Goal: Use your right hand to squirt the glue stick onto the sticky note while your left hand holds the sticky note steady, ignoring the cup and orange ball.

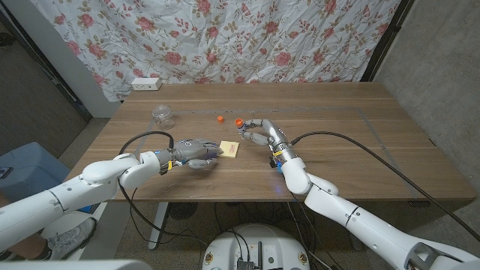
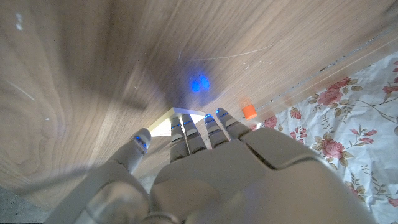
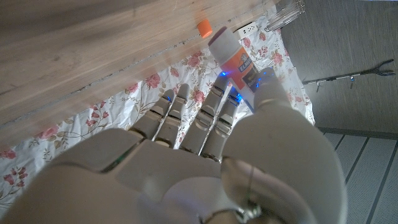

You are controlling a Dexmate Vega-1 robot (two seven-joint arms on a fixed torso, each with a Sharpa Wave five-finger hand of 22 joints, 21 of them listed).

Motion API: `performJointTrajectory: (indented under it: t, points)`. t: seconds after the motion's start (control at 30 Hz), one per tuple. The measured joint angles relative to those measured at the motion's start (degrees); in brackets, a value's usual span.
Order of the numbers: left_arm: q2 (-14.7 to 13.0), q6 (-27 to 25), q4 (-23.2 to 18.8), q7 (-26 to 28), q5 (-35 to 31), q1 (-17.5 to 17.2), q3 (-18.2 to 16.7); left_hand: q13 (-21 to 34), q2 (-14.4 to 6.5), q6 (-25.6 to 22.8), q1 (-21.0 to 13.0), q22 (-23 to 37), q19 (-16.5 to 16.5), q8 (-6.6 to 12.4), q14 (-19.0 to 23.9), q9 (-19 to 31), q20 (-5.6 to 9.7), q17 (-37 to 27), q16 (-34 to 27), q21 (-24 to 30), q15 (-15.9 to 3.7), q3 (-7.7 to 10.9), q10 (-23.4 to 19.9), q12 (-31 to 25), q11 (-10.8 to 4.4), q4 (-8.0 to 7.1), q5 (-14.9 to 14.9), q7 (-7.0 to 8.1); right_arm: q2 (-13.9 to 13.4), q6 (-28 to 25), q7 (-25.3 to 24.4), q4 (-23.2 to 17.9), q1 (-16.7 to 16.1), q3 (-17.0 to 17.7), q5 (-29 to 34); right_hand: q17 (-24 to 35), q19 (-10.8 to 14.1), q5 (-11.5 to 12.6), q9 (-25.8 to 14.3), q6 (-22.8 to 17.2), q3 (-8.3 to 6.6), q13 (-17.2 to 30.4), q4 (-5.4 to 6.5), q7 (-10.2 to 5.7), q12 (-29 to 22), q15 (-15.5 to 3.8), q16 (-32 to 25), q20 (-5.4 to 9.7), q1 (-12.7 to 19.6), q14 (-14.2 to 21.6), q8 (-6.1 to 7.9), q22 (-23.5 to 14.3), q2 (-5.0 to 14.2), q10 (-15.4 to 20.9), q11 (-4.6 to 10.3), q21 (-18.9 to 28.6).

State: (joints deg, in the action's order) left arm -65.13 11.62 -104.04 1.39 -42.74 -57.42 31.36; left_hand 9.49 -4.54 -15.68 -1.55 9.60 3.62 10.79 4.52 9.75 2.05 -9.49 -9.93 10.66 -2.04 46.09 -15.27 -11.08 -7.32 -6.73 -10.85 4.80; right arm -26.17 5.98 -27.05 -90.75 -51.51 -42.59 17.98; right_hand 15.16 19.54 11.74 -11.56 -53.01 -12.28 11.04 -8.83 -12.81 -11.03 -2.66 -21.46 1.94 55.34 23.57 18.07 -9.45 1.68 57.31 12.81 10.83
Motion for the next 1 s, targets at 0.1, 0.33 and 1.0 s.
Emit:
performJointTrajectory:
  t: [0.1,0.33,1.0]
  points:
    - [0.0,-0.1,-0.1,-0.1,-0.1,0.0,0.0,0.0,0.0,0.0,0.0,0.0,0.0,-0.10,0.0,0.0,0.00,0.0,0.0,0.0,0.00,-0.07,0.0,0.0,0.00,0.07,0.0,0.00,0.3,0.3,0.0,0.4,0.2,-0.3,0.0,0.2,0.0,0.0,0.0,0.0,0.00,0.0,0.00,0.00,0.0,0.00,0.0,0.00,0.0,0.0,0.00,0.0,0.00,0.0,0.00,0.0]
    - [0.0,-0.4,-0.2,-0.4,-0.1,0.0,0.0,0.0,0.0,-0.2,0.0,0.0,0.0,-0.22,0.0,0.0,0.00,0.0,0.0,0.0,0.00,0.16,-0.5,0.1,-0.13,0.30,0.0,0.21,1.2,0.5,0.1,1.6,0.7,-1.1,-0.1,0.2,0.0,0.0,0.0,0.0,0.02,0.0,0.01,0.00,0.0,0.00,0.0,0.00,0.0,0.0,-0.01,0.0,-0.01,0.2,-0.22,0.0]
    - [-0.3,-2.1,-1.5,-1.4,0.1,-1.0,-0.3,0.0,0.0,-0.5,0.0,0.0,0.0,-0.45,0.5,0.0,0.00,0.0,0.0,0.0,-0.09,0.16,-0.8,0.3,0.17,0.29,0.0,-0.10,3.7,1.8,0.1,5.6,2.5,-3.1,-0.2,0.1,0.0,0.0,0.0,-0.5,0.16,0.0,0.14,0.10,0.0,0.00,-0.4,0.00,-0.3,0.0,0.22,0.0,0.30,0.5,0.09,0.0]
